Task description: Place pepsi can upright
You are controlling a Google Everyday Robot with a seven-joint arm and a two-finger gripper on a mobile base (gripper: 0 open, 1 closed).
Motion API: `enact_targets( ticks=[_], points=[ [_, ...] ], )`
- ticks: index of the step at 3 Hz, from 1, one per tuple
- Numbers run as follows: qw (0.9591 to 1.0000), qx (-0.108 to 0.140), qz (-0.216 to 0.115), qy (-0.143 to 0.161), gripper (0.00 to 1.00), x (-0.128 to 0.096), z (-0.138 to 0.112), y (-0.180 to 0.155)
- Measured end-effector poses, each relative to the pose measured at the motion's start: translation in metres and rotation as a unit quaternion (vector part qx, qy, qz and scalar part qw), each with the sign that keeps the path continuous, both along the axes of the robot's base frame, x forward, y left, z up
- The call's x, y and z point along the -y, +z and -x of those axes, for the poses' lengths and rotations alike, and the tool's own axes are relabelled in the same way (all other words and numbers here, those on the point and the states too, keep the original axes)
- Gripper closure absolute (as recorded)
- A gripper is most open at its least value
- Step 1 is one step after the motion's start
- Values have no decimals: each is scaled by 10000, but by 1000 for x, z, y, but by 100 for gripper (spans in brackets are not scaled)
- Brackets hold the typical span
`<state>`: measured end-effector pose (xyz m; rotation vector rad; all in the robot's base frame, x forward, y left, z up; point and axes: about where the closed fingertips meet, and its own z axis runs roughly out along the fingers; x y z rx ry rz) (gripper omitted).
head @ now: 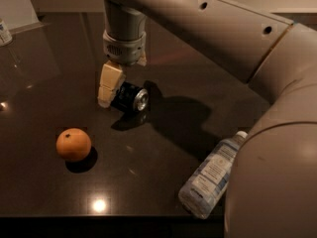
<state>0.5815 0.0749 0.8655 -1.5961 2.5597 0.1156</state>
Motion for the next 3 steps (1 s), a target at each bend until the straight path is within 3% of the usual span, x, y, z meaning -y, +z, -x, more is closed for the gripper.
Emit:
enact_targets(
  ticks=[2, 3],
  points=[
    [9994, -63, 229, -262, 0, -9, -12, -18],
    [9990, -65, 260, -361, 19, -8, -13, -19]
  ],
)
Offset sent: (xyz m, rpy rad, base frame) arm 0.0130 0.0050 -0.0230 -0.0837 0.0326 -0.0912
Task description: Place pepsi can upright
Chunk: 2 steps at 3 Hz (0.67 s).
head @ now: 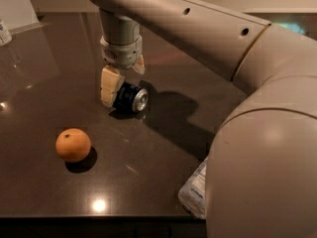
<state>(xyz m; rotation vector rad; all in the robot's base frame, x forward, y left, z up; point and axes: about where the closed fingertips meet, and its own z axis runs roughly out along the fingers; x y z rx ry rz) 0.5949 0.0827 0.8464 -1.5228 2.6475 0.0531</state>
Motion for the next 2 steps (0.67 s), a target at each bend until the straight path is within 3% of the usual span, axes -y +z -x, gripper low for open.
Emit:
enact_targets(
  ticks=[2],
  points=[
    [9999, 52, -89, 1, 64, -1, 1, 8]
  ],
)
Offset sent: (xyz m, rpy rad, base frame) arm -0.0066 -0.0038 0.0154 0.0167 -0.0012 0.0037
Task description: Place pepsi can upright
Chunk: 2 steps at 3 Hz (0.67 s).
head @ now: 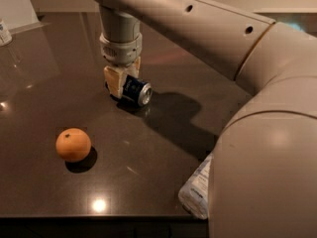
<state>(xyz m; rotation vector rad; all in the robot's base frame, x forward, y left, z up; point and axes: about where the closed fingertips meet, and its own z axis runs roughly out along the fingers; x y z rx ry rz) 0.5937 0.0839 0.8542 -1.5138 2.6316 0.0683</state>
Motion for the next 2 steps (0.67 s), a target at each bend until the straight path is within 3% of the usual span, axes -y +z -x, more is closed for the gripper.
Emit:
enact_targets(
  ticks=[1, 2],
  points=[
    [9997, 100, -203, 85, 88, 3, -2, 15],
    [9967, 378, -653, 293, 100, 13, -8, 44]
  ],
)
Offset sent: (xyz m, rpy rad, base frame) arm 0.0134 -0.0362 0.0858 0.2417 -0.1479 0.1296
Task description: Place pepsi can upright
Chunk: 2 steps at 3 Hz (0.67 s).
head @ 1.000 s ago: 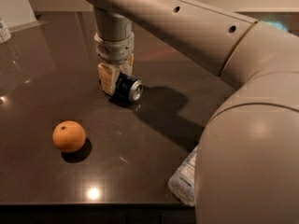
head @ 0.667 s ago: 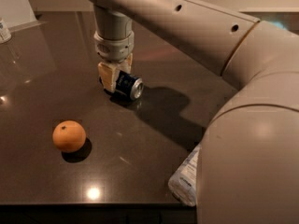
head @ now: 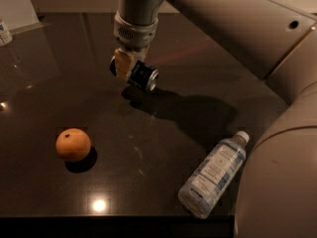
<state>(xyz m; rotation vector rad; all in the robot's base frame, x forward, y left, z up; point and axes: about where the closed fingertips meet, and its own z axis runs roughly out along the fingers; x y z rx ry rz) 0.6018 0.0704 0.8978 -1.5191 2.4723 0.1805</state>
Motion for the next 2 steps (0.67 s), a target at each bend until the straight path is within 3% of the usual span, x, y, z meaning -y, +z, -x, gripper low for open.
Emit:
enact_targets(
  ticks=[1, 2],
  points=[
    [9962, 338, -690, 404, 100, 14, -6, 24],
    [9835, 614, -1538, 724, 100, 31, -11, 37]
  ],
)
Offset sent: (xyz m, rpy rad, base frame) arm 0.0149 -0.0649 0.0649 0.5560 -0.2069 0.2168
